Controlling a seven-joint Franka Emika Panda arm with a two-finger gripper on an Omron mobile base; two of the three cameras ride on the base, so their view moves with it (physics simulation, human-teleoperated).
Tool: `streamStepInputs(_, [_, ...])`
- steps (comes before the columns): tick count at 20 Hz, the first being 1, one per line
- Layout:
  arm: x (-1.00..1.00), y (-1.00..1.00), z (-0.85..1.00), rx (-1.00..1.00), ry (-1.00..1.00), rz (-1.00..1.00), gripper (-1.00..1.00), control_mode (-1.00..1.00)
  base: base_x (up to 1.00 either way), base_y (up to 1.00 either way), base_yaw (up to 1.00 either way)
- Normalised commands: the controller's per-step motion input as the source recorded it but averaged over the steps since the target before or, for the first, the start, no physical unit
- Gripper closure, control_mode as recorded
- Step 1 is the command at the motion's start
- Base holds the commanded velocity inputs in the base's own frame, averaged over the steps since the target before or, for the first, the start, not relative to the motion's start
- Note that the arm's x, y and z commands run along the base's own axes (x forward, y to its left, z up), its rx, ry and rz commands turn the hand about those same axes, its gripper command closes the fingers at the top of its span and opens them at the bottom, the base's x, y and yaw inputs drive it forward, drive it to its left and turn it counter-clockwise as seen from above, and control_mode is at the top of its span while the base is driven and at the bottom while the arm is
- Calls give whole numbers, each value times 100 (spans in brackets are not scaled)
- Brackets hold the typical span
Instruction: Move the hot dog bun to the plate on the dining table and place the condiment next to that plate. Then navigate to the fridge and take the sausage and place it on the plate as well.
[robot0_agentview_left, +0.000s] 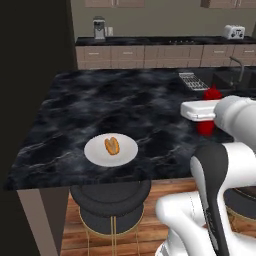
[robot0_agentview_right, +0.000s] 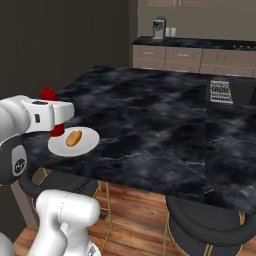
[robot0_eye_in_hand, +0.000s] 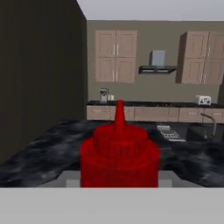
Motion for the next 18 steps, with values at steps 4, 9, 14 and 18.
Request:
streamStepInputs(4, [91, -50, -19, 4, 0, 22, 100, -100, 0, 0, 0])
streamStepInputs(9, [68, -44, -67, 0, 0, 47, 100, -100, 0, 0, 0])
streamStepInputs(14, [47, -1, -99, -6, 0, 68, 100, -100, 0, 0, 0])
streamStepInputs(18, [41, 17, -98, -5, -5, 53, 100, -100, 0, 0, 0])
